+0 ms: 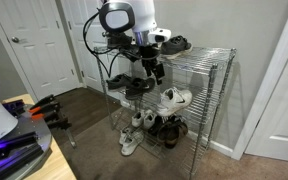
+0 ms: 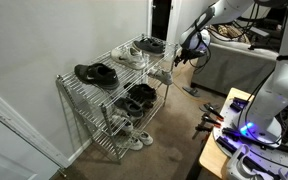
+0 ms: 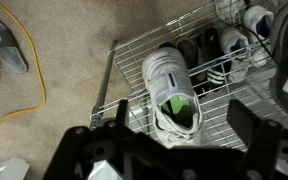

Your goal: Move the white shoe from the second shelf to the top shelf

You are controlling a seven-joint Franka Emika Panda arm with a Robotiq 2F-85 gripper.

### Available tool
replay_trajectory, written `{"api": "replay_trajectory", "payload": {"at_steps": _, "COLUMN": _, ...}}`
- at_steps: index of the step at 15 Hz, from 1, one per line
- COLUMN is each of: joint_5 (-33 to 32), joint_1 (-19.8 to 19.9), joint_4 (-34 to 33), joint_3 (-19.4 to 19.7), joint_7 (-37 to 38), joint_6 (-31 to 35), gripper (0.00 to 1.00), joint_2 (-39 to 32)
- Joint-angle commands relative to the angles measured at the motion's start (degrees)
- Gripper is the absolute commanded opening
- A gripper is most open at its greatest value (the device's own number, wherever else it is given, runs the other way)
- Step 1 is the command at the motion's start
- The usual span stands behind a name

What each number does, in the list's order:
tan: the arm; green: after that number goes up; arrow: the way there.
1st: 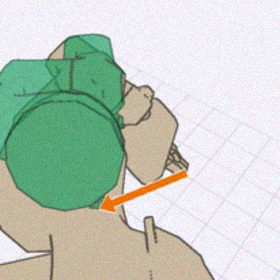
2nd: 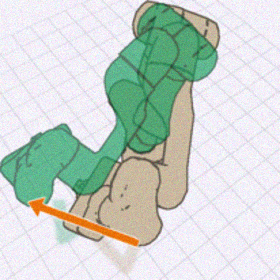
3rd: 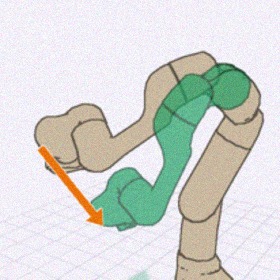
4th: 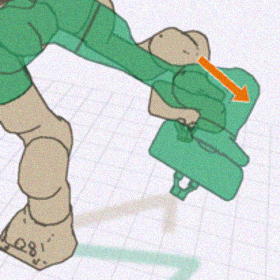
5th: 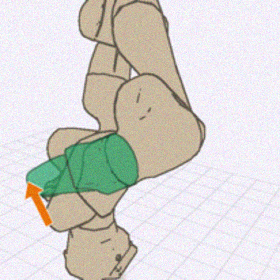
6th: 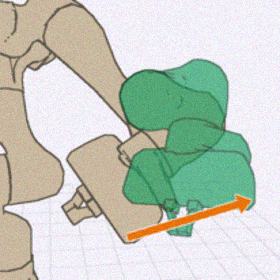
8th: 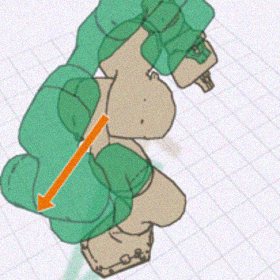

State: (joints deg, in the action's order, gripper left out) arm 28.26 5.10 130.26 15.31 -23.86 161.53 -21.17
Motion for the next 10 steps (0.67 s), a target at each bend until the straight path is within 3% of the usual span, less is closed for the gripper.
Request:
{"api": "replay_trajectory", "payload": {"at_steps": 1, "joint_5": 0.00, "joint_1": 0.04, "joint_4": -0.21, "joint_3": -0.01, "joint_7": -0.04, "joint_6": -0.08, "gripper": 1.00, "joint_2": -0.14}}
{"api": "replay_trajectory", "payload": {"at_steps": 4, "joint_5": 0.00, "joint_1": 0.04, "joint_4": -0.30, "joint_3": -0.03, "joint_7": -0.06, "joint_6": -0.13, "gripper": 1.00, "joint_2": -0.14}}
{"api": "replay_trajectory", "payload": {"at_steps": 5, "joint_5": 0.92, "joint_1": -0.01, "joint_4": -0.51, "joint_3": -0.49, "joint_7": 0.10, "joint_6": 2.56, "gripper": 1.00, "joint_2": -1.38}}
{"api": "replay_trajectory", "payload": {"at_steps": 10, "joint_5": 6.91, "joint_1": 3.30, "joint_4": -4.37, "joint_3": -5.52, "joint_7": -1.41, "joint_6": 7.81, "gripper": 1.00, "joint_2": -8.70}}
